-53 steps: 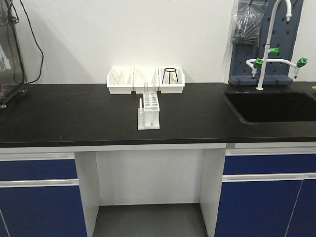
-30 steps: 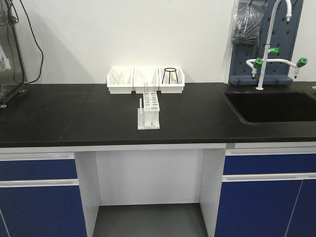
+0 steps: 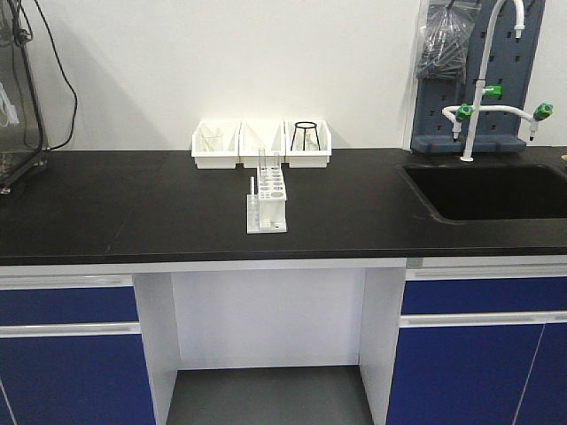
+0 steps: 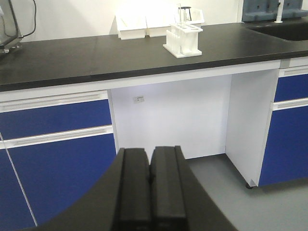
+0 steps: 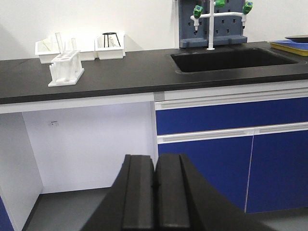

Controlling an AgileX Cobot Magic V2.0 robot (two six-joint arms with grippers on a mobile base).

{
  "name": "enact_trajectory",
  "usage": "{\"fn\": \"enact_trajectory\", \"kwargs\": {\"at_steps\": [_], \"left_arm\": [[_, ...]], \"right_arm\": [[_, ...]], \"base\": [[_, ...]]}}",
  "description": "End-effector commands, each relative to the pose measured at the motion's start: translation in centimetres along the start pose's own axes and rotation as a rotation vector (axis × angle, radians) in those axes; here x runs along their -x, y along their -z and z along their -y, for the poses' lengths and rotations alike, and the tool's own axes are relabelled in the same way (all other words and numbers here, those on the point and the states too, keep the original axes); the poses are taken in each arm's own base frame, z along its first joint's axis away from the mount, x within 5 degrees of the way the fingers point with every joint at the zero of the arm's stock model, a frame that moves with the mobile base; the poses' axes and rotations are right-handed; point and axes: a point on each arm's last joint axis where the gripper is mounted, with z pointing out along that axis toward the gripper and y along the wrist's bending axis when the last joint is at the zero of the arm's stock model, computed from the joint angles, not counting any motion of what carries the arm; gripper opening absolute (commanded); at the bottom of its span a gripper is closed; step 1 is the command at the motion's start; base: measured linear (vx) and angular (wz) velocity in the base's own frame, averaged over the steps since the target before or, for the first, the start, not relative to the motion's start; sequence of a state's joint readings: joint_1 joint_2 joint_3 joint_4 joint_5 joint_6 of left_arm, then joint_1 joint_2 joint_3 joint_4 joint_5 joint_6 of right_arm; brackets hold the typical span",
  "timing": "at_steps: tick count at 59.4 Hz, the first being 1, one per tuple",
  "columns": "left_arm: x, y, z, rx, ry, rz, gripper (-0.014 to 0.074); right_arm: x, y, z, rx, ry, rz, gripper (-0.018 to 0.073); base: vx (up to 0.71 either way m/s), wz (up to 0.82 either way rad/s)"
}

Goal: Flip and reinsert test tube from rack
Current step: 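Drive the base toward the white test-tube rack on the bench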

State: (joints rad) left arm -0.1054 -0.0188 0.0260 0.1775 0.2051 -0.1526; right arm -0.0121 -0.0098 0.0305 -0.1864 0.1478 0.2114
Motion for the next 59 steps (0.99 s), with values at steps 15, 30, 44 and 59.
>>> {"fn": "enact_trajectory", "kwargs": {"at_steps": [15,30,44,59], "left_arm": [[0.88,0.11,0.11,-0.013,0.014,0.090,-0.0006],[0.88,0.11,0.11,-0.013,0.014,0.090,-0.0006],[0.88,0.11,0.11,-0.013,0.014,0.090,-0.0006],[0.88,0.11,0.11,-0.013,0.014,0.089,-0.0006]], "right_arm": [[0.71,0.13,-0.11,0.009,0.016,0.092,-0.0011],[0.71,0.13,-0.11,0.009,0.016,0.091,-0.0011],[0.71,0.13,-0.11,0.009,0.016,0.091,-0.0011],[0.70,0.12,-0.11,0.009,0.016,0.089,-0.0011]], "base": [[0.09,0.00],[0.20,-0.06],[0.28,0.03],[0.38,0.11]]}}
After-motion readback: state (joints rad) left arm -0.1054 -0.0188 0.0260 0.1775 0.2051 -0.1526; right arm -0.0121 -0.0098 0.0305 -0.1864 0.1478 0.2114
